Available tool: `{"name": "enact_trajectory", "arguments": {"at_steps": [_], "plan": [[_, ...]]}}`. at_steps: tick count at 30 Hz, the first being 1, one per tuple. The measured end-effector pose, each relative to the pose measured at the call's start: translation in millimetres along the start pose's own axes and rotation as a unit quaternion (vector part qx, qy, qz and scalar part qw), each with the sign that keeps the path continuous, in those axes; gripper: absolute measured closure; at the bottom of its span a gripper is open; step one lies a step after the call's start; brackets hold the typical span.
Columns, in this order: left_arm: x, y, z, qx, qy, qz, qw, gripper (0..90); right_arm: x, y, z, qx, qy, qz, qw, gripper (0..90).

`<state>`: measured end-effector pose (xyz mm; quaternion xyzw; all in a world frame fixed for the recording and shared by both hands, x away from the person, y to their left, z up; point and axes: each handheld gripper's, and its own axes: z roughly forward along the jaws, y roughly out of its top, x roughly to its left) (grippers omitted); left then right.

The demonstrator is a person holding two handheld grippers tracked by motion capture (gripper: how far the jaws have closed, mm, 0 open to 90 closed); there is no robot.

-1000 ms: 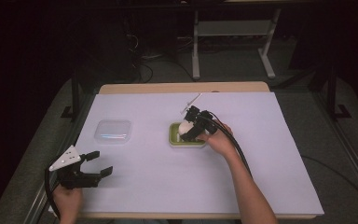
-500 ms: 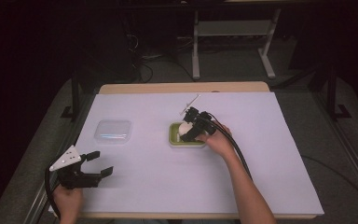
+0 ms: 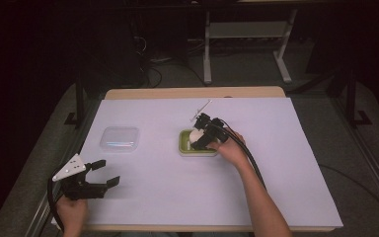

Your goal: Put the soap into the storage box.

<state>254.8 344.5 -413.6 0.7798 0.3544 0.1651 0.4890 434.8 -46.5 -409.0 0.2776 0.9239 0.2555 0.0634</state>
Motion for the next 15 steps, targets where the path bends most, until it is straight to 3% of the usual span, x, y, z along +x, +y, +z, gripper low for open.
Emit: {"name": "enact_trajectory", "arguments": {"at_steps": [15], "plan": [[-0.9,0.1,0.6,0.002,0.0,0.001,1.0,14.5,0.7,0.7,0.8,0.004,-0.004,0.005,1.0,23.7]]}}
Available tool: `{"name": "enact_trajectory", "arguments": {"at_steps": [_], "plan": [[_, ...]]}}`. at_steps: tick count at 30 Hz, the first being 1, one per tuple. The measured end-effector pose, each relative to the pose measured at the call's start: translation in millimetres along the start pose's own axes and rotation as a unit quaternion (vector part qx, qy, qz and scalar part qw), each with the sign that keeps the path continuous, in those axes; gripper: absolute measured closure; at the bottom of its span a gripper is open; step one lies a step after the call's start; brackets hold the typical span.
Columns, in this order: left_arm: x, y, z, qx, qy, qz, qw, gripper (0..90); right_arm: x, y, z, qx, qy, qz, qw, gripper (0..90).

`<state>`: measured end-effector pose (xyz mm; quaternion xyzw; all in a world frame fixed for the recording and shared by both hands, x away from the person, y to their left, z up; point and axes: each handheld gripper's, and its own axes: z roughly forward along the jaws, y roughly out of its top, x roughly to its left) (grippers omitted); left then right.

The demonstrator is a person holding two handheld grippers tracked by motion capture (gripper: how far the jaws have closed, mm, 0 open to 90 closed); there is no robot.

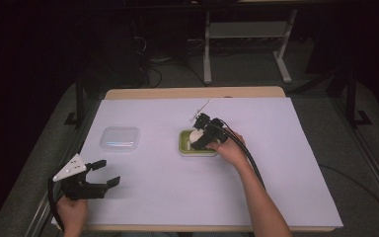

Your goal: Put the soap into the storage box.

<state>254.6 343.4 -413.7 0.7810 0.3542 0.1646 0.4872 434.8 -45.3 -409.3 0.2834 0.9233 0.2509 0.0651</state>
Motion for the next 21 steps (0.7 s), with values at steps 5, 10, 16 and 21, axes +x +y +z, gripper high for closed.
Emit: {"name": "enact_trajectory", "arguments": {"at_steps": [5,10,16,21], "plan": [[-0.1,0.0,0.0,-0.001,0.0,-0.001,1.0,14.5,0.9,0.2,1.0,0.004,-0.002,-0.002,1.0,23.6],[-0.2,0.1,0.2,-0.001,-0.001,0.0,1.0,14.5,1.4,0.8,2.0,0.007,-0.004,-0.001,1.0,23.5],[-0.5,0.6,0.3,0.002,-0.001,0.004,1.0,14.5,1.5,0.8,-0.5,-0.002,-0.004,0.004,1.0,23.7],[-0.4,0.5,0.2,0.001,-0.001,0.003,1.0,14.5,-0.5,-1.0,-4.0,-0.014,0.002,0.014,0.9998,23.8]]}}
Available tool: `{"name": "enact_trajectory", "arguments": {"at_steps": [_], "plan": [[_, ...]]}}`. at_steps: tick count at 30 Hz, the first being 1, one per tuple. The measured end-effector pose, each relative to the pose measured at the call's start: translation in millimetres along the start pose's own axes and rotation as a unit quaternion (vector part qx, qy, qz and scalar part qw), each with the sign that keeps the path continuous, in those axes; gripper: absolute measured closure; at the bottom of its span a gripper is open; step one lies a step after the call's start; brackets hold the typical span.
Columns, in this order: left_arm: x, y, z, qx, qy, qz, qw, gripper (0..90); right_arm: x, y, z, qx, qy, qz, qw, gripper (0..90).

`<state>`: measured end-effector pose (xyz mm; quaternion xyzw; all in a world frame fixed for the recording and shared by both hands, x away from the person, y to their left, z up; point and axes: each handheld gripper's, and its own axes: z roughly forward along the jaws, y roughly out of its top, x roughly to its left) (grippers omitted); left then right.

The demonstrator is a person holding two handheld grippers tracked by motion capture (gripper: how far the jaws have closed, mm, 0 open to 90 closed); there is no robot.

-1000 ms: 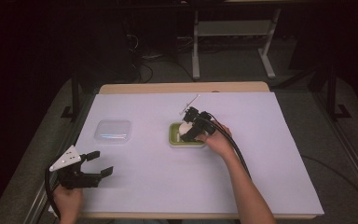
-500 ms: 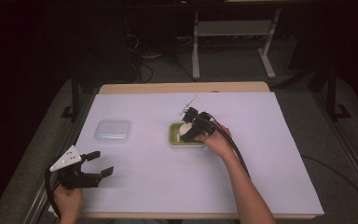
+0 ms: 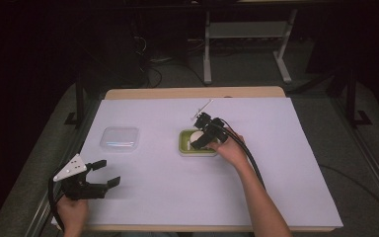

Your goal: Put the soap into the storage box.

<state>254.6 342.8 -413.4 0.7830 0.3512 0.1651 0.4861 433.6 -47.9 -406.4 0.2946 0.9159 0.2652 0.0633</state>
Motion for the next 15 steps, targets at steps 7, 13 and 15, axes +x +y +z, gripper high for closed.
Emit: {"name": "enact_trajectory", "arguments": {"at_steps": [7,13,15], "plan": [[0.0,0.1,0.4,0.002,-0.001,0.0,1.0,14.5,-2.9,-3.0,-7.0,-0.013,0.0,0.007,0.9999,21.0],[0.2,-0.1,0.3,0.001,0.0,0.001,1.0,14.5,-5.8,-6.9,-13.5,-0.024,0.007,0.011,0.9996,21.0],[0.0,-0.1,0.5,0.002,0.0,0.0,1.0,14.5,-6.2,-8.5,-15.8,-0.027,0.016,0.019,0.9993,20.8]]}}
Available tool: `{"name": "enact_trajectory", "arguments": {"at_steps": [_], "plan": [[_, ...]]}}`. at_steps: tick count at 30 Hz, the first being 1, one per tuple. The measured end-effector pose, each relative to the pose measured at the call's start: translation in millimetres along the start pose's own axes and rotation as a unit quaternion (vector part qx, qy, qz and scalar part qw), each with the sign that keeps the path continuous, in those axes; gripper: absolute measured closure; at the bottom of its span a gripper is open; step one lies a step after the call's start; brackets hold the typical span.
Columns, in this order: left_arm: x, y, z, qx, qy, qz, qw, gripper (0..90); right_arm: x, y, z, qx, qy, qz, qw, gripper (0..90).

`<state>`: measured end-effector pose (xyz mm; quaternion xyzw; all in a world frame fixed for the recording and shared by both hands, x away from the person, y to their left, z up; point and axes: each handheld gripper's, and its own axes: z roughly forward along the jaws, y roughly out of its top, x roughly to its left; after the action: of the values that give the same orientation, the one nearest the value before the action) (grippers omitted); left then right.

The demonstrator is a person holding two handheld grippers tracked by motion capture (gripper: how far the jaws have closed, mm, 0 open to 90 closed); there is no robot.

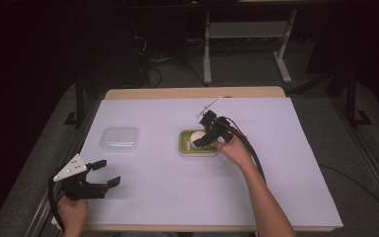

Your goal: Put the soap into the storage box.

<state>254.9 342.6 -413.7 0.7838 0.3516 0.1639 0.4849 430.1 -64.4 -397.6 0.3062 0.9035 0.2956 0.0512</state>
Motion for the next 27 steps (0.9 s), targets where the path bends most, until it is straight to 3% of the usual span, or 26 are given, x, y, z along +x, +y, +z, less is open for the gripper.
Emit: {"name": "enact_trajectory", "arguments": {"at_steps": [27], "plan": [[-0.3,-0.9,1.3,0.005,0.0,0.002,1.0,14.5,-3.7,-34.2,-26.9,-0.015,0.017,0.027,0.9994,20.1]]}}
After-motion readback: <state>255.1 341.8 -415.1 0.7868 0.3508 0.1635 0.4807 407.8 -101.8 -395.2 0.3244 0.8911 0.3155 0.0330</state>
